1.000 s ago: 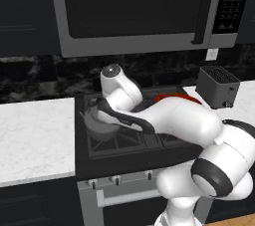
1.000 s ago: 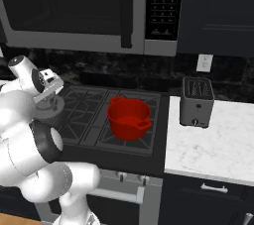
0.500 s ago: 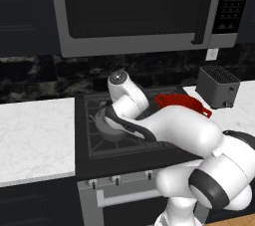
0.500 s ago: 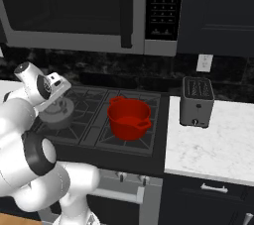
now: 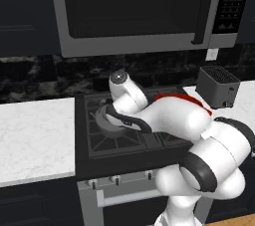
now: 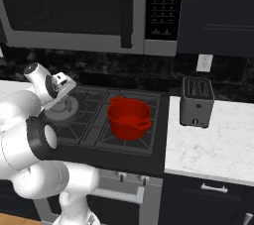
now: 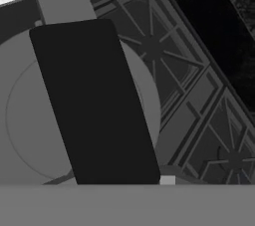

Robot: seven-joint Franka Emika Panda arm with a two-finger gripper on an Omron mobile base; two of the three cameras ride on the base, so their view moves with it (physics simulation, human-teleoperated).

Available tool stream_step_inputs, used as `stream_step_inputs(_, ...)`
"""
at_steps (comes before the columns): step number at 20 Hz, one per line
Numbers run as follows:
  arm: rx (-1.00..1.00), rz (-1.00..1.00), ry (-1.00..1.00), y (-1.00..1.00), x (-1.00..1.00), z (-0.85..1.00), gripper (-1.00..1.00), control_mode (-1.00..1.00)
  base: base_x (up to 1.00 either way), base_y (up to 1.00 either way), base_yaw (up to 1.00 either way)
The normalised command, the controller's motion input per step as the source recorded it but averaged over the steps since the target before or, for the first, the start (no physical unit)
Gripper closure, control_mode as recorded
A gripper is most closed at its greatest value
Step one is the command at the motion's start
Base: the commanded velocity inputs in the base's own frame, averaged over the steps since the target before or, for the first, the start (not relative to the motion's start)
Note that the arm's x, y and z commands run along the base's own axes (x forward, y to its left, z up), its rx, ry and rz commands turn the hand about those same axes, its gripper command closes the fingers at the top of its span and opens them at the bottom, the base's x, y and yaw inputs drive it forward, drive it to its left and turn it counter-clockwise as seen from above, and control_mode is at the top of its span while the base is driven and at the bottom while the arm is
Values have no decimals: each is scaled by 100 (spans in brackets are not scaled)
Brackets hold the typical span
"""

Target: Pick the kettle from the counter and place it on a stove burner. Then turn the burner on.

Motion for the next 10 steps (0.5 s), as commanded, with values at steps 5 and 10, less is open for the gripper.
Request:
stream_step_inputs(5, 0, 0, 1, 0, 0, -12, 100, -100, 0, 0, 0)
stream_step_inputs(10, 0, 0, 0, 0, 0, -27, 100, -100, 0, 0, 0)
